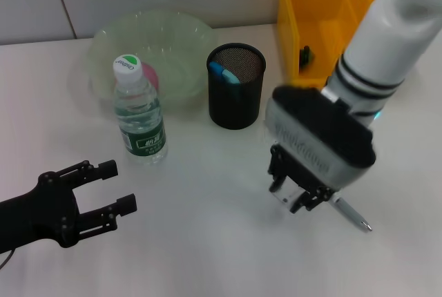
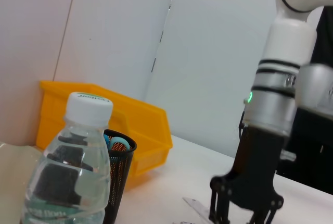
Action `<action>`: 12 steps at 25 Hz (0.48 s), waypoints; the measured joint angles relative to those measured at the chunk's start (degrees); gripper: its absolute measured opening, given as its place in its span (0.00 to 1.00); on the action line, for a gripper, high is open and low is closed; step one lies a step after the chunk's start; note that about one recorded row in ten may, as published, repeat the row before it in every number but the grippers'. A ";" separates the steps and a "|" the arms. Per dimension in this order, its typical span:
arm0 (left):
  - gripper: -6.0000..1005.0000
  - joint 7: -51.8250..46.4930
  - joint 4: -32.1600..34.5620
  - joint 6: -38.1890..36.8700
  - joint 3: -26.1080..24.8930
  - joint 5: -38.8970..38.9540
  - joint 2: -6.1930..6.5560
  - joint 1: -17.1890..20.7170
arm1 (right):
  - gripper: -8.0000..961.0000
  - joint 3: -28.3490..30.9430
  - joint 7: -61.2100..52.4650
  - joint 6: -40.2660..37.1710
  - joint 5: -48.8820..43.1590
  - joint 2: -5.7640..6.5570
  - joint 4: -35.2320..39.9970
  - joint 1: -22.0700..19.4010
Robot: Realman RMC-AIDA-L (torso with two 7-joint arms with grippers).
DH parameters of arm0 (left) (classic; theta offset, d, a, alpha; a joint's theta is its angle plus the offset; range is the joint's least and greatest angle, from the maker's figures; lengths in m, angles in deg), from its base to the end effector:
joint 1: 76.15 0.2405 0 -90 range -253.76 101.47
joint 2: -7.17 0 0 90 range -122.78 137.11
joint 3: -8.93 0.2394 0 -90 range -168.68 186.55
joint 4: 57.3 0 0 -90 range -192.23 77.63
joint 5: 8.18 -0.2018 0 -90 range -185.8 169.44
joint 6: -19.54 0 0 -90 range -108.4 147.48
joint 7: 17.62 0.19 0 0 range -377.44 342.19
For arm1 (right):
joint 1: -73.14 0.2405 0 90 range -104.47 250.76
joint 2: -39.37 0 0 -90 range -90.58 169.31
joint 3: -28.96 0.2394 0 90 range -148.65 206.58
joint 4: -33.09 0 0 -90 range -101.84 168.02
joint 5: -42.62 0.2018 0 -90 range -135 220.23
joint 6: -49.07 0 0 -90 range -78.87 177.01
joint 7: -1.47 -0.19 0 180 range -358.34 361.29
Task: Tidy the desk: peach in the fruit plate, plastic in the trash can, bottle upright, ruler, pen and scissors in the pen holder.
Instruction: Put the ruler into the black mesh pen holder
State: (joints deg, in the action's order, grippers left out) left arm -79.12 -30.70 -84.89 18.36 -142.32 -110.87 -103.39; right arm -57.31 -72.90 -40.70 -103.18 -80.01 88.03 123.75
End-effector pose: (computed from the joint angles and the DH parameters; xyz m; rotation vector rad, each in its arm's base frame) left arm -0.2573 0.2706 -0.0226 -2.6669 -0.6085 -0.9437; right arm 0.1726 0.3399 -0.0857 2.6823 0.8990 0.7441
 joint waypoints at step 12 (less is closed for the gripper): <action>0.76 0.27 -0.15 -0.32 0.47 0.03 -0.05 -0.09 | 0.41 27.55 -0.40 -11.86 15.53 0.73 8.34 -0.01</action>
State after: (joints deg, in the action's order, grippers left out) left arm -78.85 -30.85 -85.21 18.83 -142.29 -110.93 -103.48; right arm -29.76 -73.30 -52.55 -87.65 -79.28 96.37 123.73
